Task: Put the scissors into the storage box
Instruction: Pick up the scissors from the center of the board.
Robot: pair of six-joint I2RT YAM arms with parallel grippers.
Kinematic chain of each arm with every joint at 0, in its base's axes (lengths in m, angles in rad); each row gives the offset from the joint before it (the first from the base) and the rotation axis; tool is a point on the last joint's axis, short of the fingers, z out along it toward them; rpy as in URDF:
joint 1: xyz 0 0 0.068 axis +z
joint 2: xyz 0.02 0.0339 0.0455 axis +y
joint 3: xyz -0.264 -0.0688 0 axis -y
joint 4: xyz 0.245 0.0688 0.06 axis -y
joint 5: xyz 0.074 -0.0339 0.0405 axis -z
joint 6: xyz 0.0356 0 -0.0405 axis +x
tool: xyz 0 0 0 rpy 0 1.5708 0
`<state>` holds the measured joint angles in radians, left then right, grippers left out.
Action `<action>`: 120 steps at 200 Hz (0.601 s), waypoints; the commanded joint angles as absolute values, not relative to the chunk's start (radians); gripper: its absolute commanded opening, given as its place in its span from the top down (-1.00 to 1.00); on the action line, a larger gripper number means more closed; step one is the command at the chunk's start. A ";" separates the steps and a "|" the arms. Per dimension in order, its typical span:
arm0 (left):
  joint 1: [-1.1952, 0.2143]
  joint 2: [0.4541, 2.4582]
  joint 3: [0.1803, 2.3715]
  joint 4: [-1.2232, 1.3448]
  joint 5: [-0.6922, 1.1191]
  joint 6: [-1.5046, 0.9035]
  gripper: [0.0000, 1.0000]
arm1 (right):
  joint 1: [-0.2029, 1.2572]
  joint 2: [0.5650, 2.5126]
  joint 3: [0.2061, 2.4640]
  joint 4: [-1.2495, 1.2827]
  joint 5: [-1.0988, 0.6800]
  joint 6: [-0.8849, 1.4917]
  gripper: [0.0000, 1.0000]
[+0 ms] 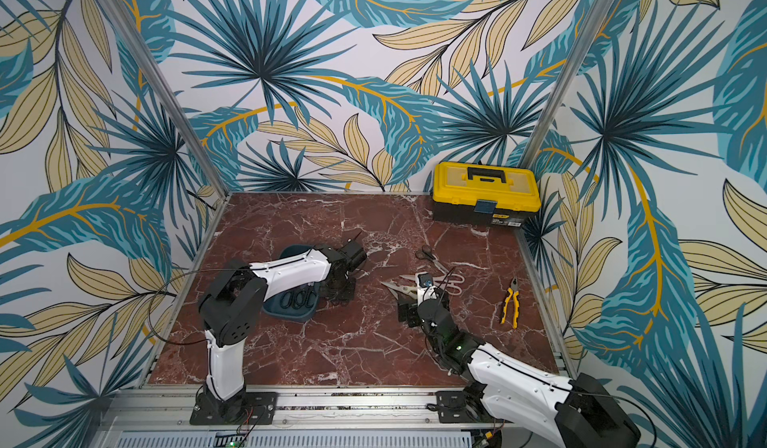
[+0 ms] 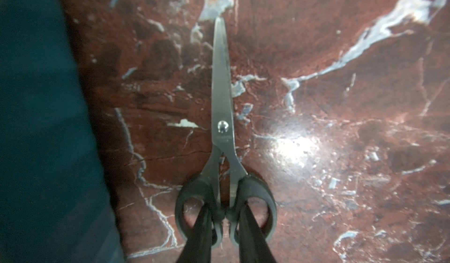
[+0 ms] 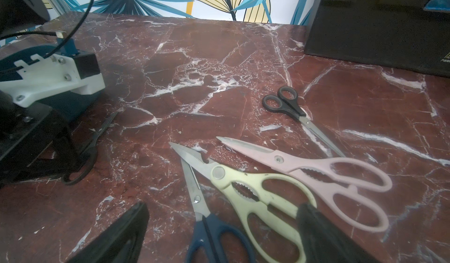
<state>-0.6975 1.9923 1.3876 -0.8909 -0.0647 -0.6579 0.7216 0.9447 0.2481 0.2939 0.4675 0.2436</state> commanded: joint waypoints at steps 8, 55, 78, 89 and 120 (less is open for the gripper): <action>-0.693 2.045 1.408 -0.884 -0.100 -0.631 0.93 | 0.723 0.953 0.268 0.276 0.488 0.257 -0.99; -0.705 2.022 1.458 -0.932 -0.149 -0.621 1.00 | 0.723 0.957 0.272 0.273 0.493 0.260 -0.99; -0.710 1.997 1.489 -0.958 -0.156 -0.620 1.00 | 0.723 0.962 0.277 0.268 0.495 0.260 -0.99; -0.712 1.983 1.505 -0.970 -0.163 -0.618 1.00 | 0.723 0.966 0.279 0.264 0.495 0.261 -0.99; -0.711 1.949 1.553 -1.014 -0.176 -0.609 1.00 | 0.723 0.970 0.282 0.259 0.497 0.263 -0.99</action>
